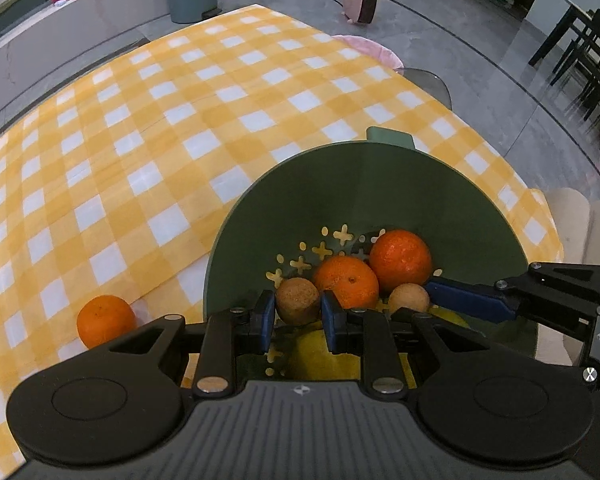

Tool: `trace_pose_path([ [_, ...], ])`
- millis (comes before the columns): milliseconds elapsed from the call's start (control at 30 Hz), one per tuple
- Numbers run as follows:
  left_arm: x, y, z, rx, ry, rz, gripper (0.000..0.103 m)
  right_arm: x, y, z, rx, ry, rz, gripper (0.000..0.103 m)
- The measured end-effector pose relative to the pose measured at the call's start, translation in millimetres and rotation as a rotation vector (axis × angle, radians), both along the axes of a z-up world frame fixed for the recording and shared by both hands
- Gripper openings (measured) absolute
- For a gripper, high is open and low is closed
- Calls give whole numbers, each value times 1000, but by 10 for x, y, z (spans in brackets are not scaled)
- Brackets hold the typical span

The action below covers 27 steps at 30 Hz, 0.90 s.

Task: Organize fruits
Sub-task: 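Lower the kiwis into the colander and open both tools, then withdraw both open tools from the colander back toward the loose fruit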

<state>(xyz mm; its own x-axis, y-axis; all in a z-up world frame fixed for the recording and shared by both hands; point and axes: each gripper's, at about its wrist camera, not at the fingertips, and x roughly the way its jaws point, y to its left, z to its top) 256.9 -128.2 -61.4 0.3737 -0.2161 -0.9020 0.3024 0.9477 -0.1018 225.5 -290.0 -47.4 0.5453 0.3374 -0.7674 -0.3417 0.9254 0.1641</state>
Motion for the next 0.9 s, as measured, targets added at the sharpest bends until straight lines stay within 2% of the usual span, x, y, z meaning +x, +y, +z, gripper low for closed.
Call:
trace_pose_path([
  [133, -2, -12, -2, 3, -2, -8, 27, 11, -11, -38, 19, 19, 0, 21],
  [333, -10, 1, 5, 12, -8, -9, 34, -11, -4, -43, 14, 16, -7, 23],
  [500, -44, 21, 65, 11, -35, -18, 53, -34, -30, -1, 13, 10, -19, 33],
  [633, -138, 82, 222, -19, -68, 1, 53, -92, -62, 110, 26, -14, -40, 40],
  [700, -218, 132, 334, -39, -96, 17, 53, -158, -71, 205, 33, -48, -63, 52],
  [833, -448, 238, 564, -79, -175, 43, 58, -312, -58, 374, 64, -107, -96, 54],
  [900, -585, 301, 660, -87, -217, 57, 59, -423, -38, 466, 84, -146, -106, 61],
])
